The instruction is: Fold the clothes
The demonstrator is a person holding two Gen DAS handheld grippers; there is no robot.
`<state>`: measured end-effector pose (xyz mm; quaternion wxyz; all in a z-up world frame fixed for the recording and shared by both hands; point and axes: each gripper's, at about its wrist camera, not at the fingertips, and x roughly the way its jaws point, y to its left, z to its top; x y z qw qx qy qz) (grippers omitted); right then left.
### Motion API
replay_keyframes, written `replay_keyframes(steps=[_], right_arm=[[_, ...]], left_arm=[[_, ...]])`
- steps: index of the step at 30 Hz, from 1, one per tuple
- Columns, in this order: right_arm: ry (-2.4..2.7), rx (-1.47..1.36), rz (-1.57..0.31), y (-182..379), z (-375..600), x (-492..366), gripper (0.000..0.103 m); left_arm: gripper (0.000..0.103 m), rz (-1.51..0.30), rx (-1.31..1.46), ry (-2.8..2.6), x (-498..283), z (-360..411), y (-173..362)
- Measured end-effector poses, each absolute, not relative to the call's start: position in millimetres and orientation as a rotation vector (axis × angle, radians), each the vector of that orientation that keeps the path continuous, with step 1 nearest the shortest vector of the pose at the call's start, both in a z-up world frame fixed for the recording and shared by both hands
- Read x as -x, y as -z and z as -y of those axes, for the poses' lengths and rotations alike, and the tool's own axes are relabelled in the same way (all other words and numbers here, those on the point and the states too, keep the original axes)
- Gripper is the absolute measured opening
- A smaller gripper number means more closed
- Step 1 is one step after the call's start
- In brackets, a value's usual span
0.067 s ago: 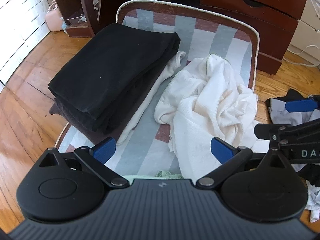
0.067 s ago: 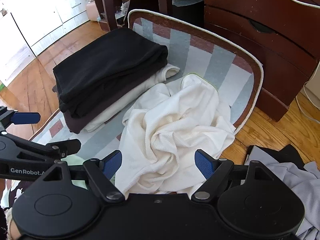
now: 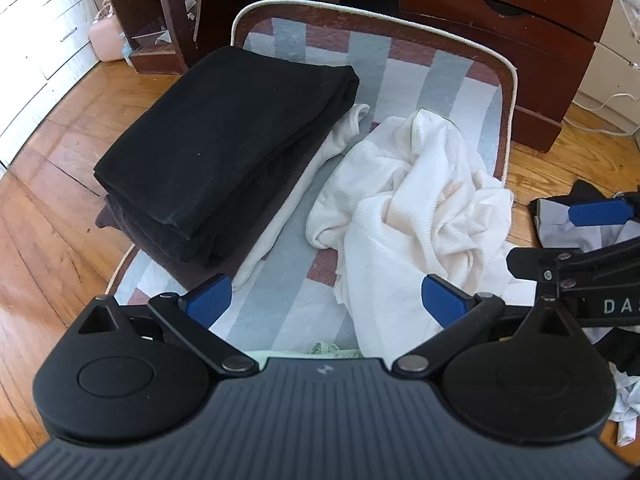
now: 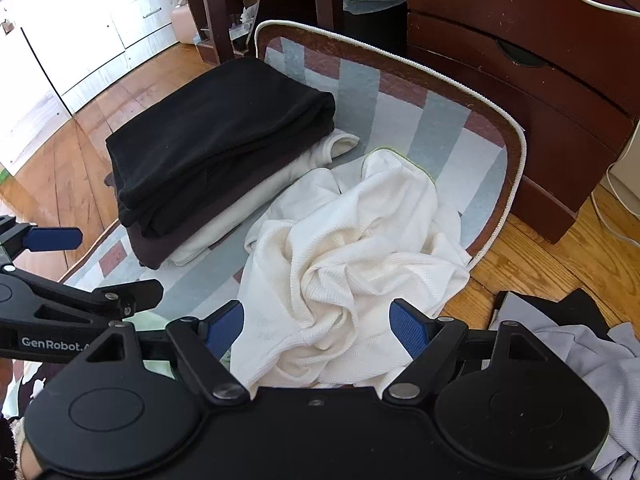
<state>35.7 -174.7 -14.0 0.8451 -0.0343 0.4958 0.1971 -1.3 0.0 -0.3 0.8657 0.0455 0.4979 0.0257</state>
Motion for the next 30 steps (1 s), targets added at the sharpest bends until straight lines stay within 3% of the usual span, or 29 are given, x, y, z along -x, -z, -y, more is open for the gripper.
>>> replay_keyframes(steps=[30], right_arm=[[-0.406,0.052,-1.061,24,179,-32,0.084]], left_arm=[[0.103,-1.047,-0.023,-0.012,-1,-2,2]])
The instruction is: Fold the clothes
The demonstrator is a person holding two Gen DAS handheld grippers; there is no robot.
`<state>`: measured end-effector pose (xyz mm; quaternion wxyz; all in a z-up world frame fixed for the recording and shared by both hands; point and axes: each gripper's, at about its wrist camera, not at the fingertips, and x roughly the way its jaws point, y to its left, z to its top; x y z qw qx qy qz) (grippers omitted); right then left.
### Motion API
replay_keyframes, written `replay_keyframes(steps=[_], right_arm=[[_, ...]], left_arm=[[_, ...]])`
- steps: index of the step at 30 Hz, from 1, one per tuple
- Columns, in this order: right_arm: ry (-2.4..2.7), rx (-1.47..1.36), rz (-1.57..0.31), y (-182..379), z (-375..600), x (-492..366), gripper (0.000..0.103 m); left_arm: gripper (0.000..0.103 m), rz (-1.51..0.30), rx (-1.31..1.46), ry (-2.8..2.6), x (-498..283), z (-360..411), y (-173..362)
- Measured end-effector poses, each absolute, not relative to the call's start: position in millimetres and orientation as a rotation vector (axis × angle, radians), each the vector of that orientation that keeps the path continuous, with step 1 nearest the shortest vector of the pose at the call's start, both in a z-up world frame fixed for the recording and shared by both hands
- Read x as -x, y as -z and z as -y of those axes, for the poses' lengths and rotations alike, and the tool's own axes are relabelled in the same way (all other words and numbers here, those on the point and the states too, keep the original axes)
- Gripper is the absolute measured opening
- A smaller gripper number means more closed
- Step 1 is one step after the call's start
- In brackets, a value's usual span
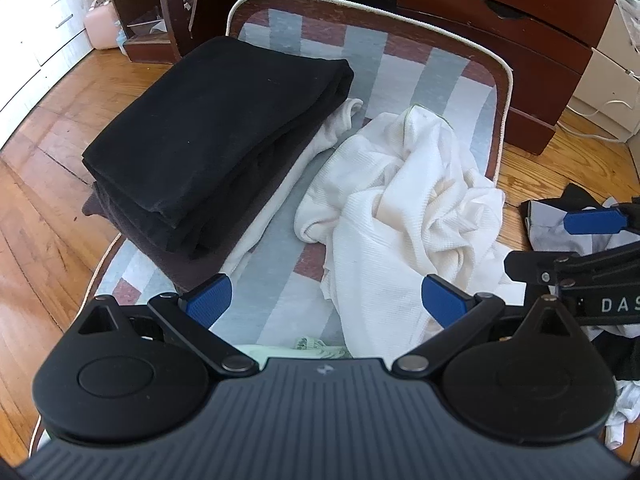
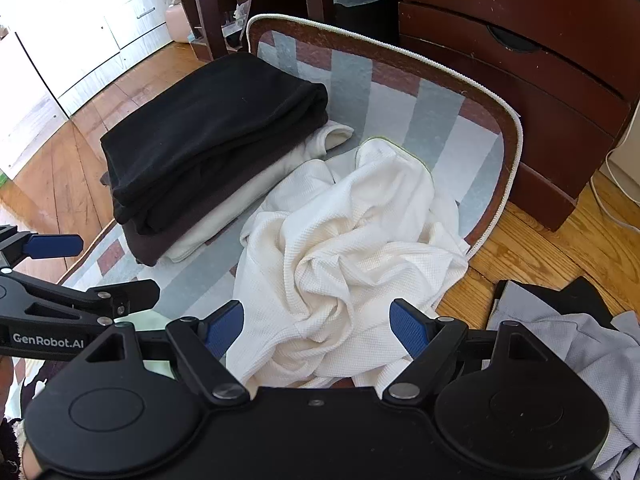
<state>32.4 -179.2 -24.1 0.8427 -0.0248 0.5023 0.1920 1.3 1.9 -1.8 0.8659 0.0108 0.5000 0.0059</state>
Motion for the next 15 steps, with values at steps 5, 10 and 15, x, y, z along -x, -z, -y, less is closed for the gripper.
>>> replay_keyframes(steps=[5,10,15], right_arm=[[-0.405,0.055,-1.065,25.6,178.8,-32.8,0.084],[-0.403,0.058,-1.065,26.9,177.8,-32.7,0.084],[-0.403,0.064,-1.065,28.2,176.9,-32.4,0.084]], left_arm=[[0.103,-1.049,-0.026,-0.009,-0.7,-0.2,1.7],[0.103,-1.053,-0.027,-0.010,-1.6,0.6,1.3],[0.103,-1.056,-0.029,-0.008,-2.0,2.1,0.6]])
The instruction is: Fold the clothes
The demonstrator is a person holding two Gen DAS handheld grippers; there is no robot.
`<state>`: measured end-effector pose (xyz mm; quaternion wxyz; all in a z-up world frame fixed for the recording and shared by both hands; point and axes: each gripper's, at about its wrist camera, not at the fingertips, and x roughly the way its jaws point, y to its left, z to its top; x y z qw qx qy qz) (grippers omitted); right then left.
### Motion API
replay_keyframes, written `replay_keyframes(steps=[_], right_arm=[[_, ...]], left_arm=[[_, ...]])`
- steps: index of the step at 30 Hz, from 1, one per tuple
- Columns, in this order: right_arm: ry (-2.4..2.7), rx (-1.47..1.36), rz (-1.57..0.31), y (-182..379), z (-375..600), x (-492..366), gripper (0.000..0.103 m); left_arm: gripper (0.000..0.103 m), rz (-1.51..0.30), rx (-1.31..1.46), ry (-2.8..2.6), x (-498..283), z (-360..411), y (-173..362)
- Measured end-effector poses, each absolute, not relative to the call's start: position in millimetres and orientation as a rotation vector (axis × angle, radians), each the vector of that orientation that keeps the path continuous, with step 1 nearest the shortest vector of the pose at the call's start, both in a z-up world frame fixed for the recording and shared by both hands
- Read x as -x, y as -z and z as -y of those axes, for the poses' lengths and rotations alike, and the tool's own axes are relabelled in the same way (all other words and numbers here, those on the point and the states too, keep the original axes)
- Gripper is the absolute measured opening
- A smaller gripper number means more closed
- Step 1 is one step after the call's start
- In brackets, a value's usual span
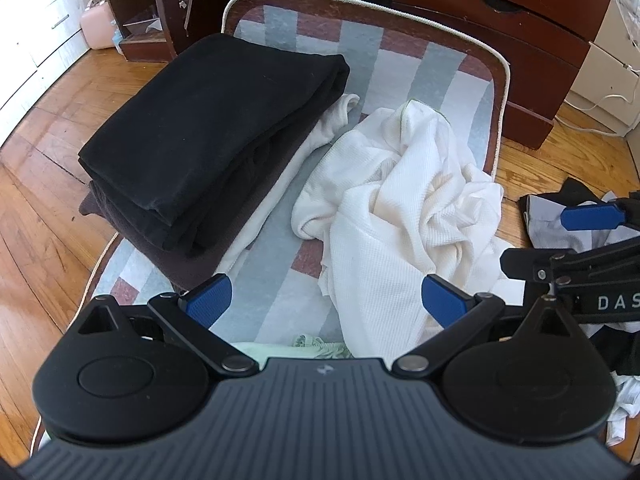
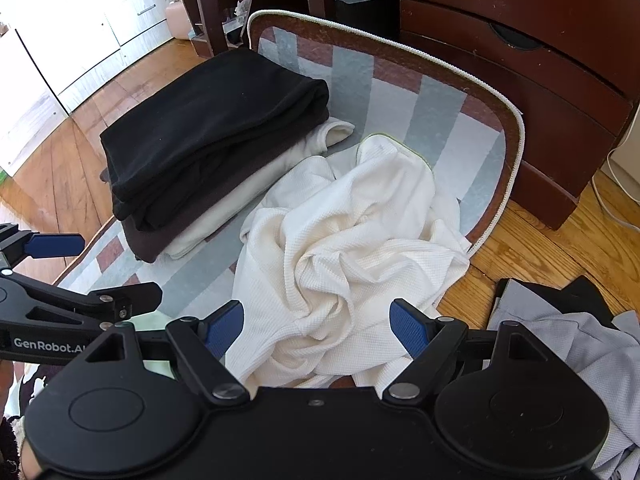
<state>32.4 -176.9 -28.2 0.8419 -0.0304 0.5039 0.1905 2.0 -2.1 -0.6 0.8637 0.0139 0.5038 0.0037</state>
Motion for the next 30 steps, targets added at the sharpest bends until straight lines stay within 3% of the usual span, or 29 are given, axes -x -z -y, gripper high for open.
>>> replay_keyframes(steps=[14,21,28,30], right_arm=[[-0.413,0.078,-1.064,40,175,-35,0.084],[-0.552,-0.301,-0.847,48,230,-43,0.084],[-0.474,-0.413,-0.944,116,262,-82,0.084],[-0.446,-0.495,-1.002,144,273,-95,0.084]], left_arm=[[0.103,-1.057,-0.037,-0.010,-7,4,17],[0.103,-0.992,-0.029,0.108,-8,6,45],[0.099,-1.003,0.056,0.079,-27,4,94],[0.089,-1.023,0.198,0.132,-30,-6,114]])
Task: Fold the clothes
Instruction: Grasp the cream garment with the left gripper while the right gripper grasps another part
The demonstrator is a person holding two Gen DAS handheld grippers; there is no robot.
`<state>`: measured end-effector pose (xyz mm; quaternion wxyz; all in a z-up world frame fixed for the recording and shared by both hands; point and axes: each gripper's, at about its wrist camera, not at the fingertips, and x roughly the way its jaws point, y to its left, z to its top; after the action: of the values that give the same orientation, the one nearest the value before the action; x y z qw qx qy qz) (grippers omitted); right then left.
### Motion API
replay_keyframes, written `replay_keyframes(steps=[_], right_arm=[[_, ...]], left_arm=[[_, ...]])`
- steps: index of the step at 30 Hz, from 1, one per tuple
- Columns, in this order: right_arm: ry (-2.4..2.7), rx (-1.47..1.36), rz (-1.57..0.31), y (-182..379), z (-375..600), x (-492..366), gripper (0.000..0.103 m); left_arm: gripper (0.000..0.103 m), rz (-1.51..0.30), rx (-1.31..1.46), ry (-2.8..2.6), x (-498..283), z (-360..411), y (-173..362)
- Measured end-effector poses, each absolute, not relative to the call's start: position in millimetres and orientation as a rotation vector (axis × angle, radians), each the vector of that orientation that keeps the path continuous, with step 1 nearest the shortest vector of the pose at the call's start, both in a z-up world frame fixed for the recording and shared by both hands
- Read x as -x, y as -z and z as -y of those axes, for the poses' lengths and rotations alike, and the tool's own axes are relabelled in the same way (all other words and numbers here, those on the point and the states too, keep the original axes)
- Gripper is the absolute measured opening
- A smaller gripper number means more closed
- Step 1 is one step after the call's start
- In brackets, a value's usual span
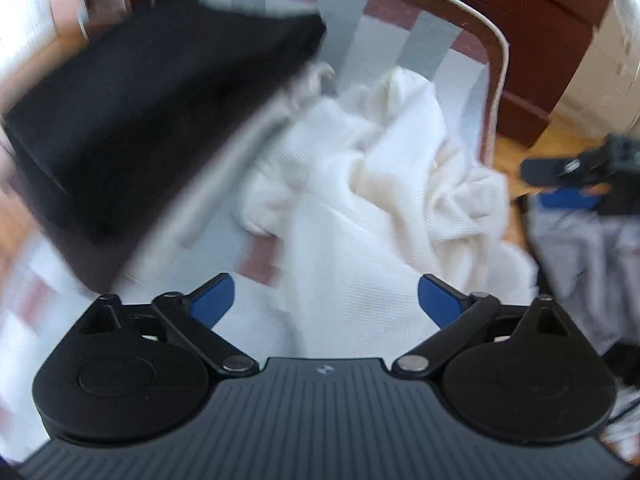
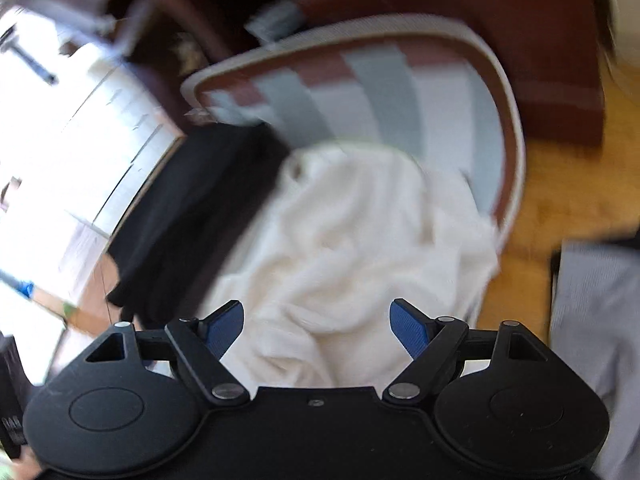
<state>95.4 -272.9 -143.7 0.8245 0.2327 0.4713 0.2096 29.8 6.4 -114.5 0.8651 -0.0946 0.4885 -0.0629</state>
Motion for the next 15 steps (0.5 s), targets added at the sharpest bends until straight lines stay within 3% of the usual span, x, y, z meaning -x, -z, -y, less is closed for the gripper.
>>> replay_keyframes(steps=[2,3,6,7,10,12,13,14,15], right_arm=[[-0.400,-0.568,-1.046,168,282,-110,0.084],[-0.369,-0.589,-1.063,177,285,-117,0.084],[-0.276,-0.610,-1.069,197,292,-139,0.086],[-0.243,-0.618,-1.070,203,294,-148,0.091],[-0.205,-0.654,-1.113,227,299,-171,0.091],[-0.253,-0.703,-1.140,240,296,-178,0.072],[-0.307,-0.717,-1.151,245,290,-179,0.036],[-0.348,-0.721,-1.172,250,283,-180,0.019],[-0.375,-0.727,-1.189,253,277,-178,0.014]], left_arm=[[0.066,-1.042,0.324,0.156,-33,-15,134],[0.062,-1.045,0.345,0.156,-33,-16,142],[0.060,-1.008,0.301,0.163,-34,-9,153],[0.060,-0.993,0.284,0.169,-34,-7,155],[0.064,-0.971,0.315,0.182,-43,-11,167],[0.067,-0.963,0.357,0.194,-51,-16,177],[0.072,-0.967,0.396,0.203,-56,-20,183],[0.074,-0.970,0.434,0.213,-60,-23,189],[0.074,-0.970,0.469,0.224,-63,-26,194]])
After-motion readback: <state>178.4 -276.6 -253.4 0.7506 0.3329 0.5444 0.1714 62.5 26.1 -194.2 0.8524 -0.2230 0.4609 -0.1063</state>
